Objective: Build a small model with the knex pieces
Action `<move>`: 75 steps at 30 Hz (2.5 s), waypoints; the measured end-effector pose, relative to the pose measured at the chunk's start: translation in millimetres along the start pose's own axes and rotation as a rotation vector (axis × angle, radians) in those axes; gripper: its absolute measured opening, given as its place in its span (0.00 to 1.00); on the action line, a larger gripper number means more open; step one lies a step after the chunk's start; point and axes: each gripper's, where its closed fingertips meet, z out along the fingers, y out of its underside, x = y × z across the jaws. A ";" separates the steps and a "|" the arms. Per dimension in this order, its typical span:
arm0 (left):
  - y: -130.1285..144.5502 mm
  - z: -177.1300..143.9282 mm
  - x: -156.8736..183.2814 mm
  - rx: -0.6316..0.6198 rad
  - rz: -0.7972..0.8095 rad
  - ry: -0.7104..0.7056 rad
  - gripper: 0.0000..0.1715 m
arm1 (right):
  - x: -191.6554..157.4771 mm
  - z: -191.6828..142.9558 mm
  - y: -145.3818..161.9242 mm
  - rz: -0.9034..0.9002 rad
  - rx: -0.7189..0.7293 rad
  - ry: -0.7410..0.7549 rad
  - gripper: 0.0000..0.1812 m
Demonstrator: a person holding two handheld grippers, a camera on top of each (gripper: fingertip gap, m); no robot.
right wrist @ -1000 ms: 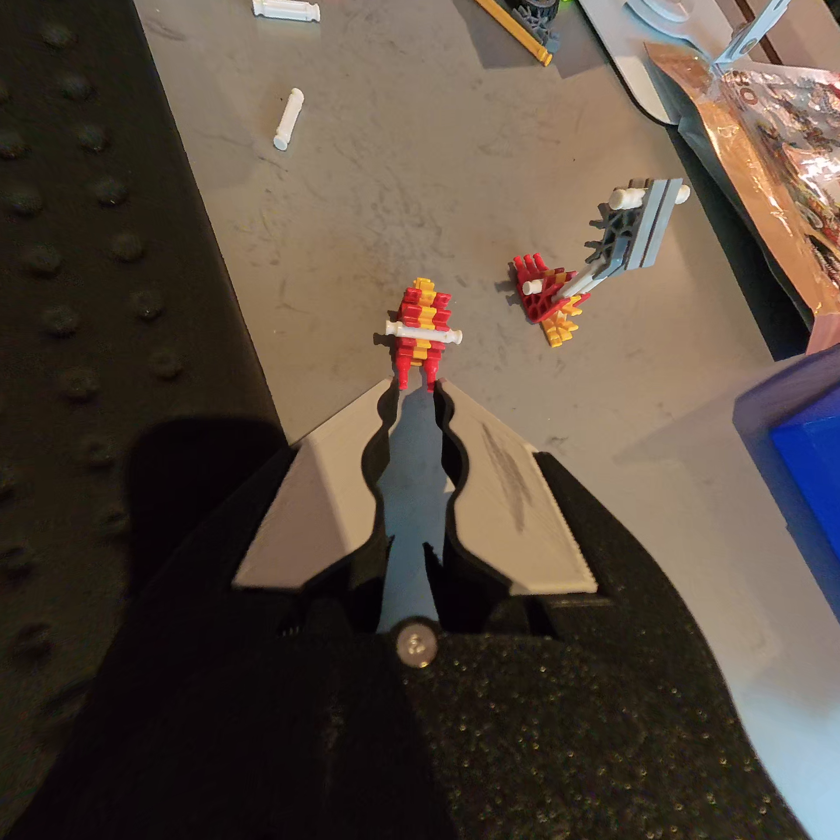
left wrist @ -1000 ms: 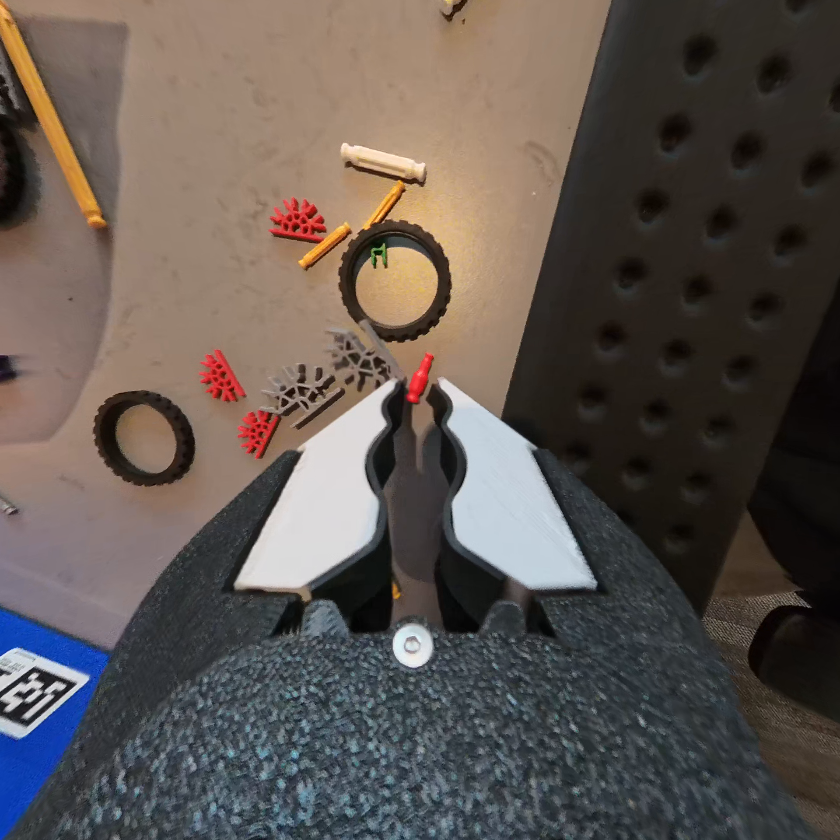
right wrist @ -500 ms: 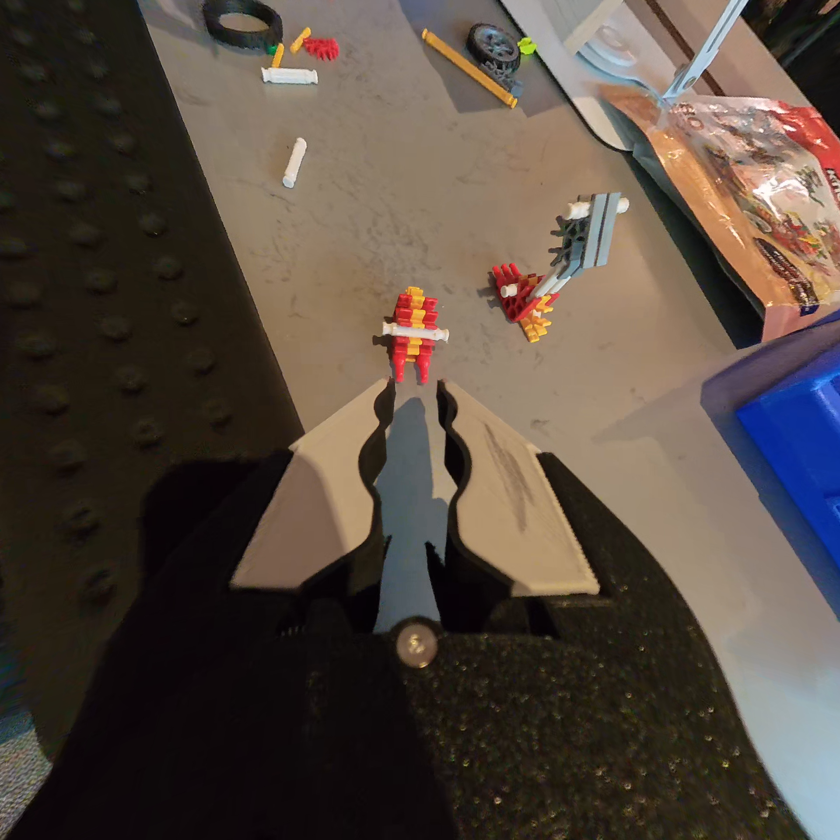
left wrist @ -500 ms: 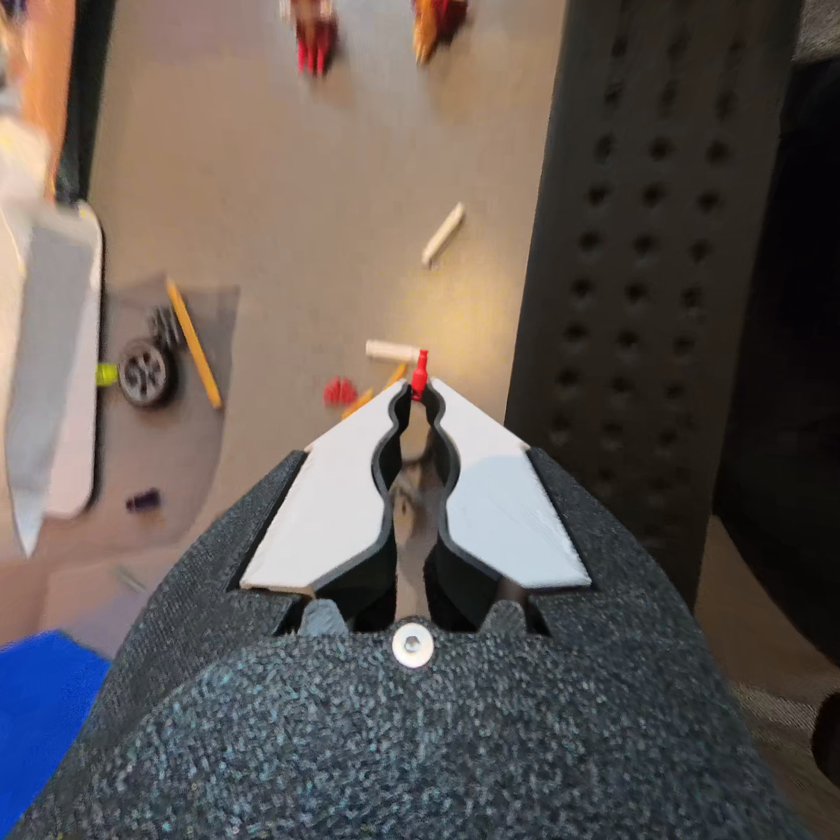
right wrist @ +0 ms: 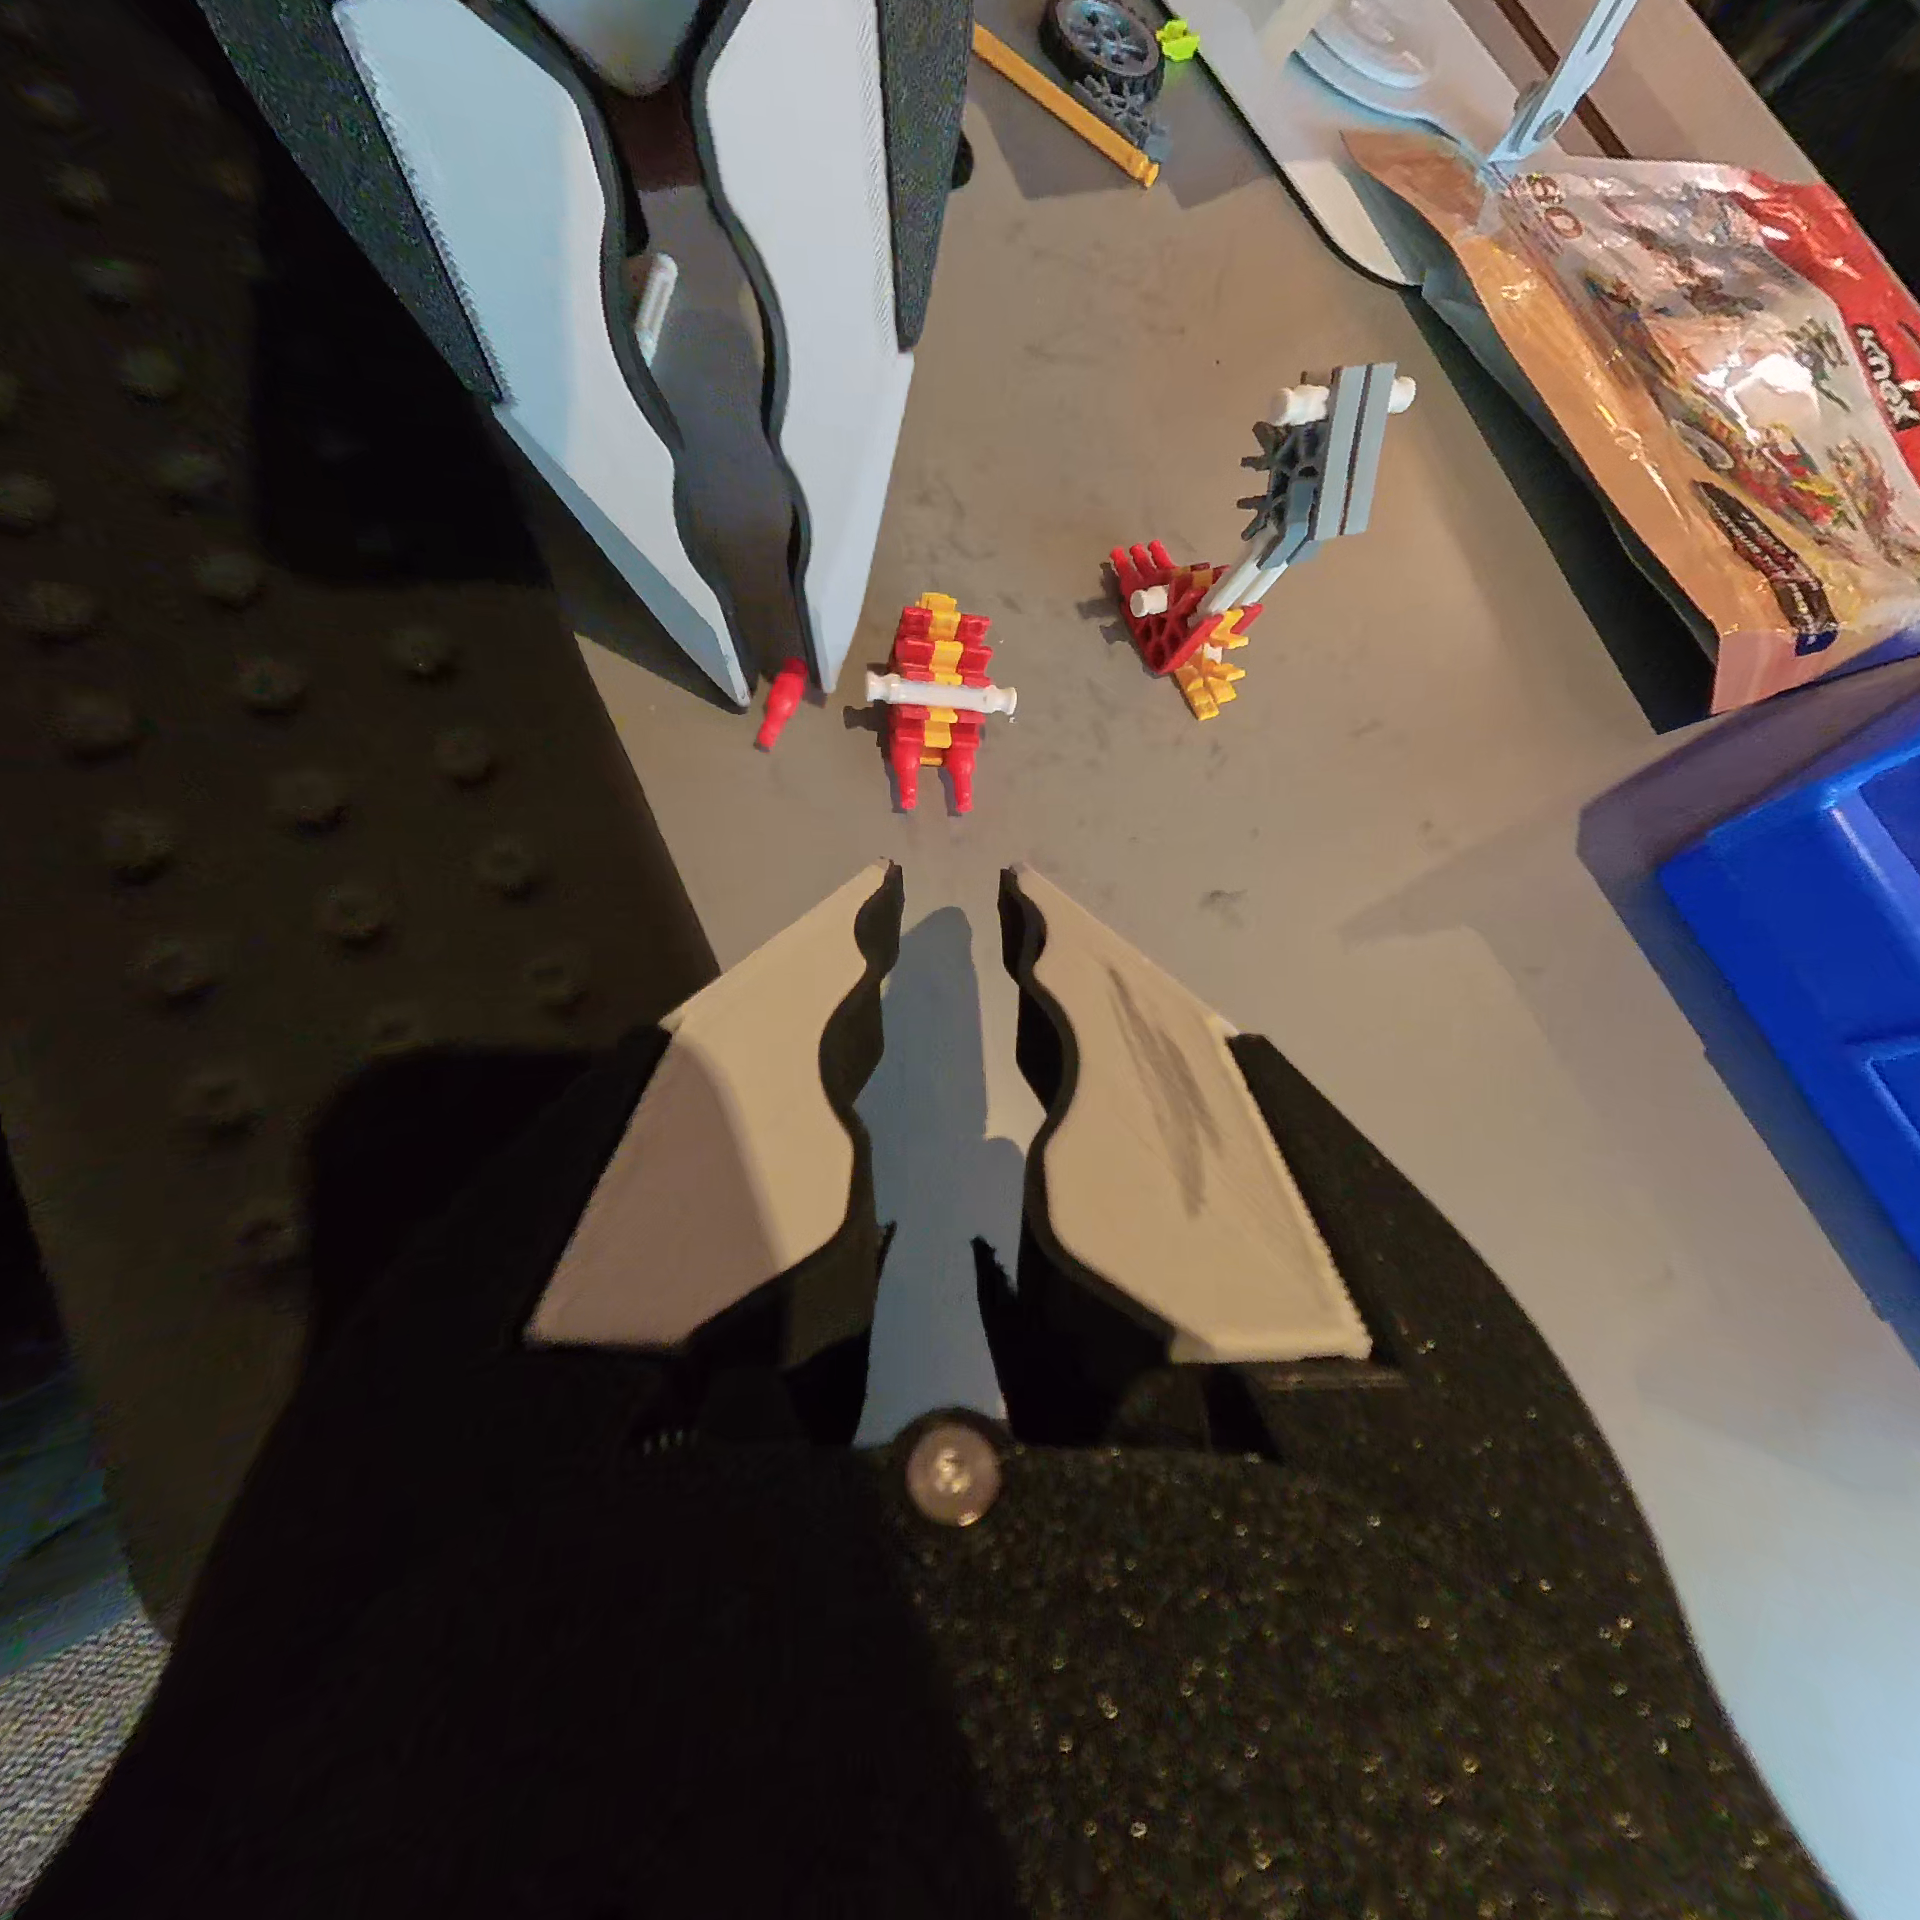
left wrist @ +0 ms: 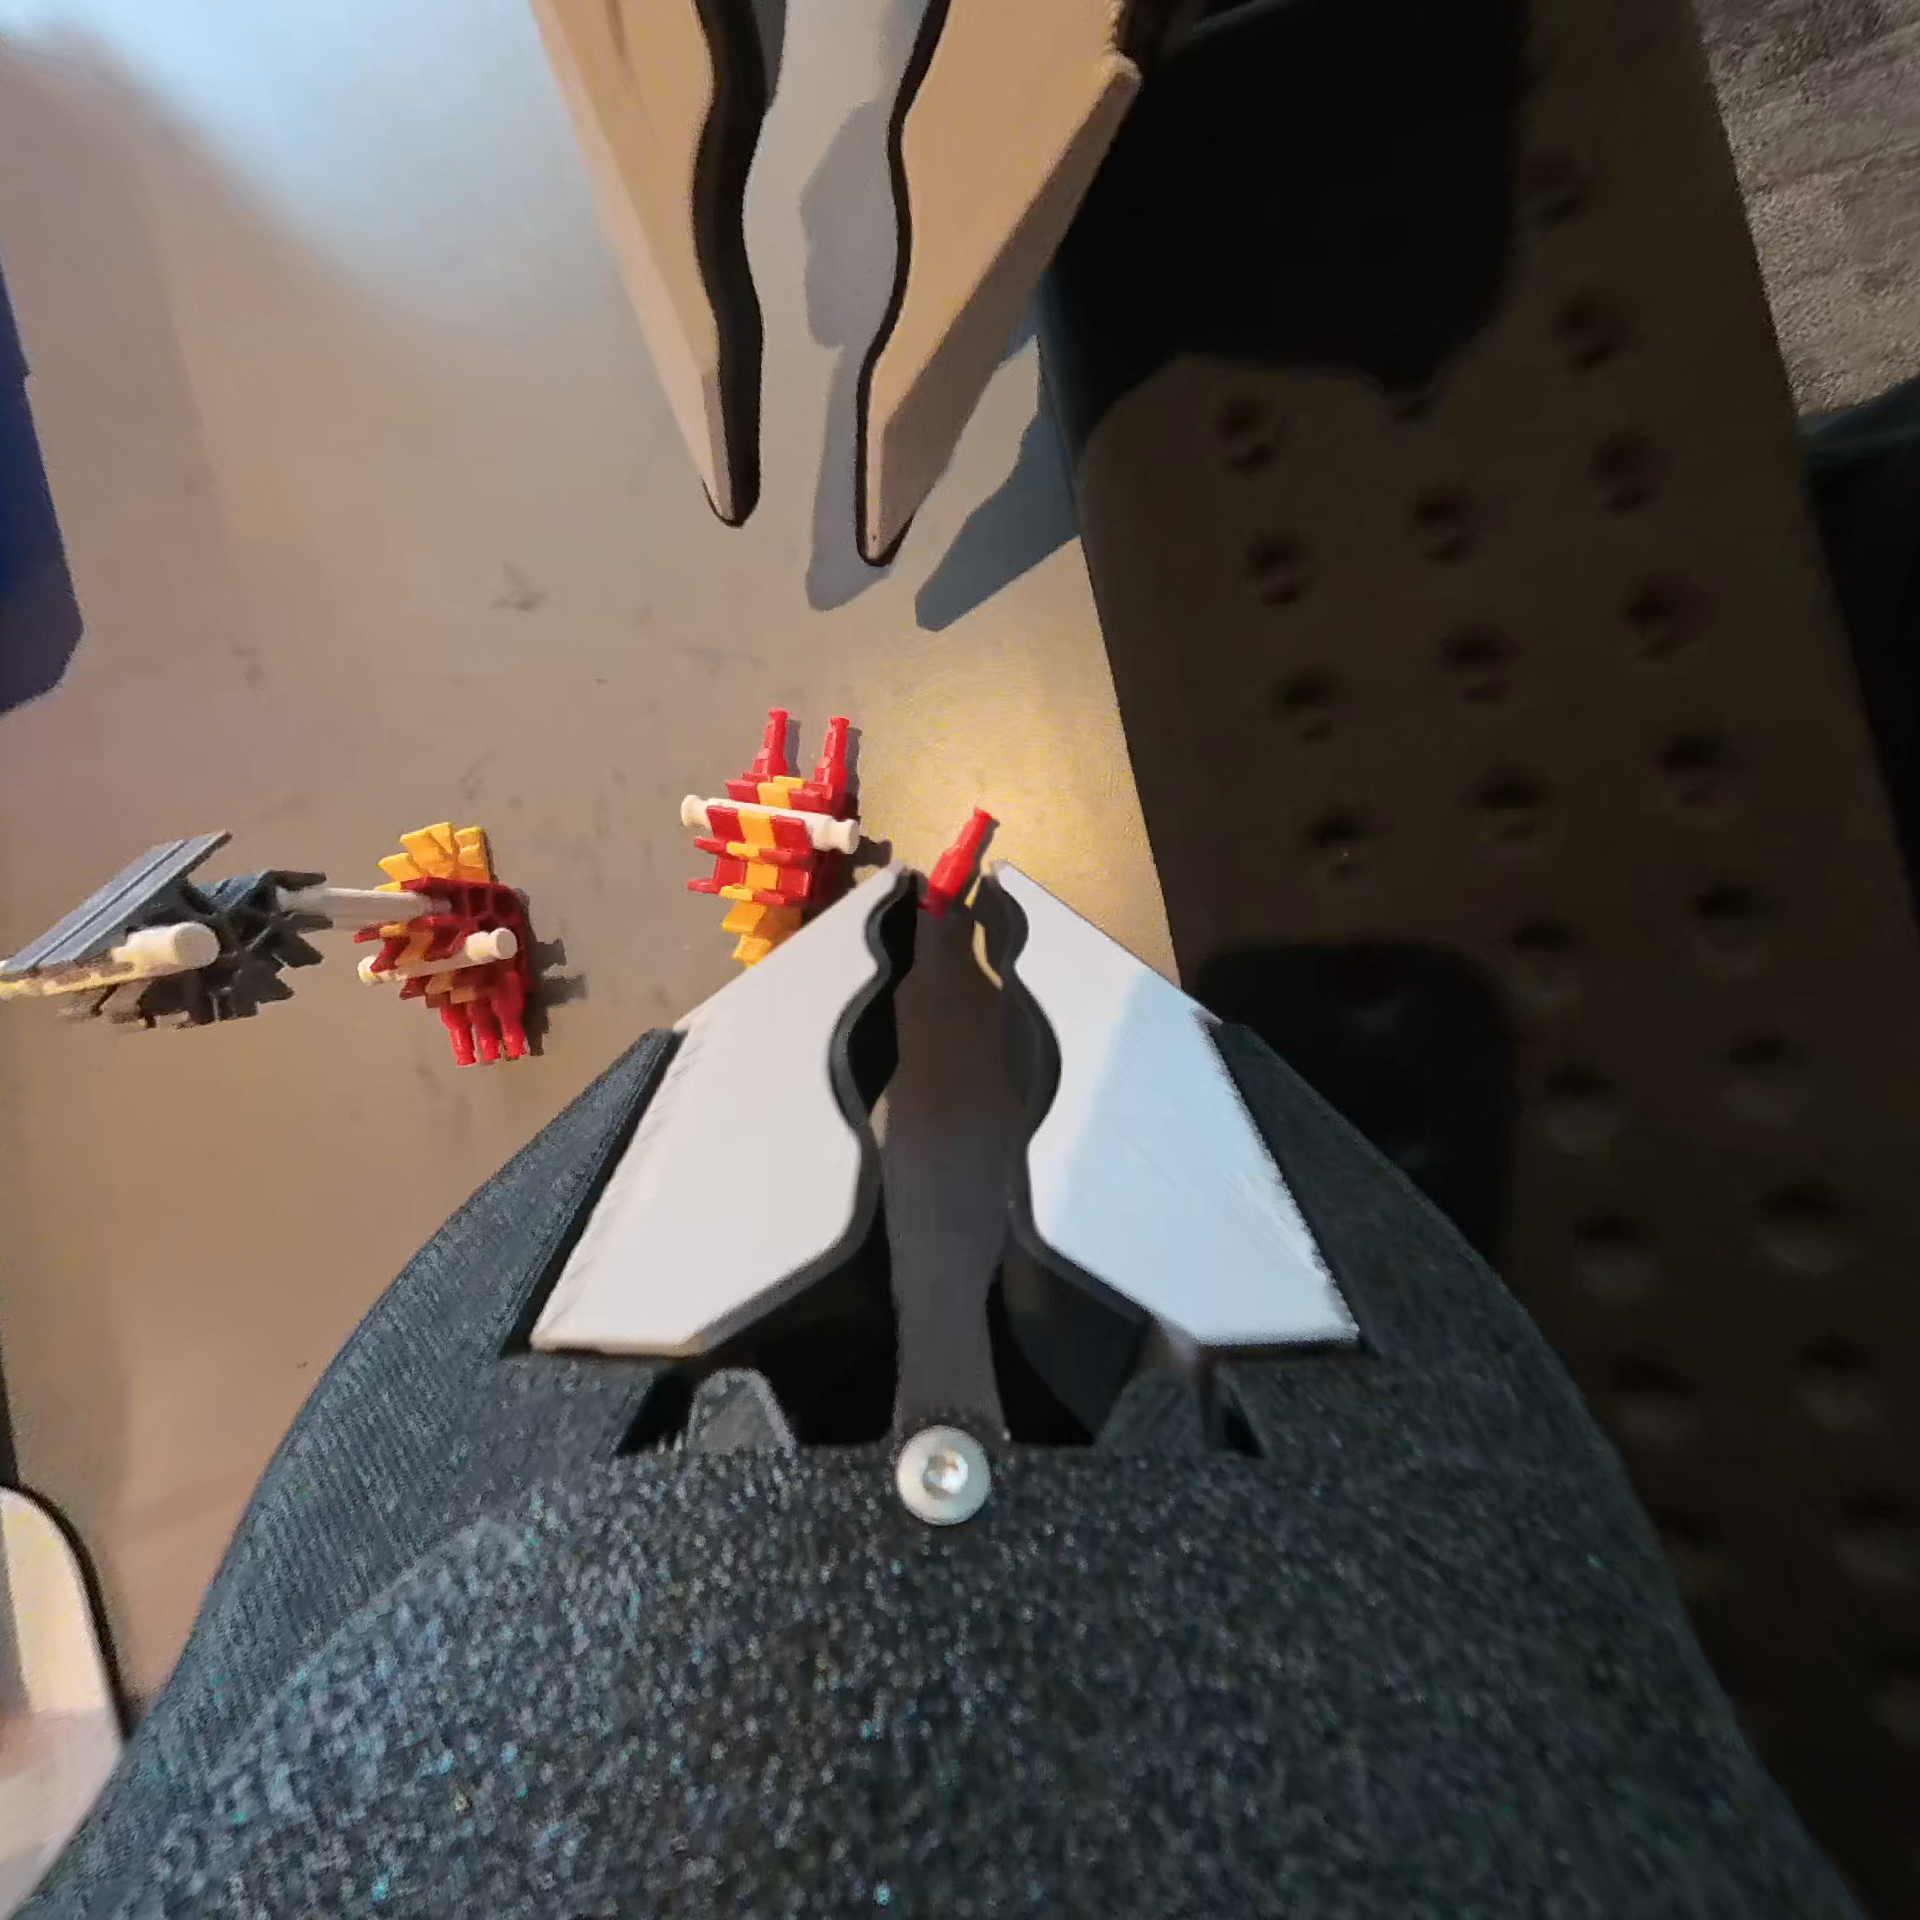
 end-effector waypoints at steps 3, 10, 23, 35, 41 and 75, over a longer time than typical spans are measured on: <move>-0.7 -5.8 0.4 0.028 -0.013 -0.002 0.14 | -0.2 4.3 -1.8 -0.007 0.003 -0.010 0.10; -7.0 -24.3 -33.0 0.119 -0.046 -0.106 0.22 | -4.4 20.0 -11.1 -0.040 -0.020 -0.002 0.10; -16.0 -3.3 -34.3 0.154 -0.296 0.178 0.12 | 0.6 22.9 -11.0 -0.023 -0.072 -0.031 0.11; -15.9 -2.0 -33.5 0.185 -0.649 0.468 0.12 | -9.0 28.1 -7.2 0.017 -0.139 -0.186 0.07; -9.3 -1.2 -42.0 0.218 -0.638 0.397 0.23 | -7.5 28.5 -8.1 0.106 -0.142 -0.271 0.06; -4.9 9.6 -29.1 0.228 -0.124 0.137 0.15 | 2.9 26.7 -19.2 -0.025 -0.410 -0.400 0.07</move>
